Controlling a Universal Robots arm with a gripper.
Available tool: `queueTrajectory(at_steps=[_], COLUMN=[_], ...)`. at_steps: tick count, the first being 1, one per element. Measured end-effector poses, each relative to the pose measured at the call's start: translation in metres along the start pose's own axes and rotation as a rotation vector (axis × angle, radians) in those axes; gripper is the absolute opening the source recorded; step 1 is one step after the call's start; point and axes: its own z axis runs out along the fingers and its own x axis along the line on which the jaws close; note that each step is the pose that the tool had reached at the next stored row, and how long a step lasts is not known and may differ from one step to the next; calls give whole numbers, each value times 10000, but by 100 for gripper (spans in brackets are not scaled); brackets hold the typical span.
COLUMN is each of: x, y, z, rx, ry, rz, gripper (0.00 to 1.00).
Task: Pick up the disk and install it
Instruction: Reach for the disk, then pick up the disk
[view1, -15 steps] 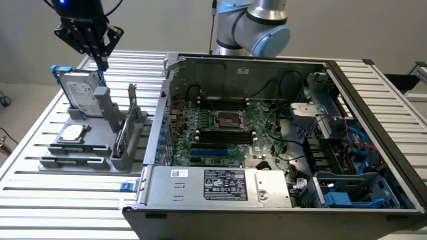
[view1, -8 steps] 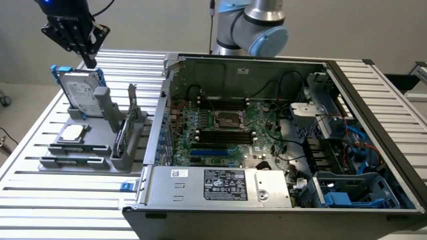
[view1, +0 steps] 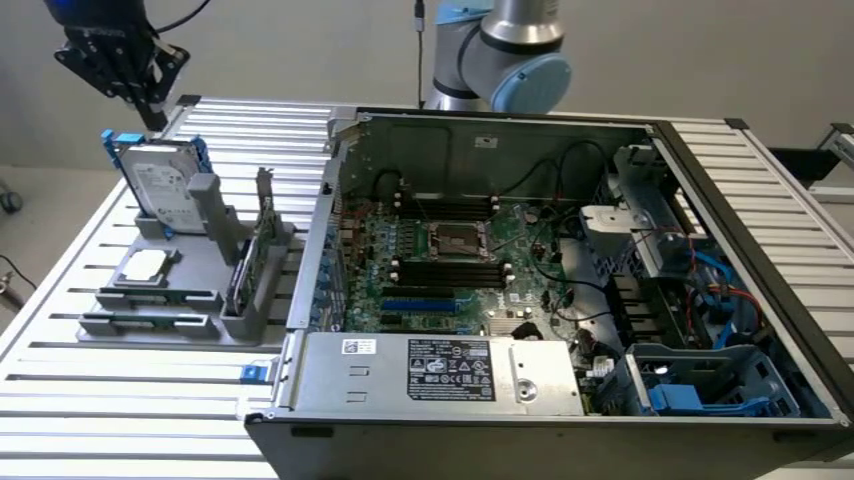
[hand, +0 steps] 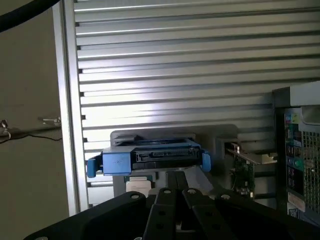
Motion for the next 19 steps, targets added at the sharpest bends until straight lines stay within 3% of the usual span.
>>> queueTrajectory(at_steps=[6, 19], x=[278, 290], y=[90, 93], z=[26, 26], rx=[-1, 1], ry=[0, 11], rz=[0, -8], gripper=[11, 11])
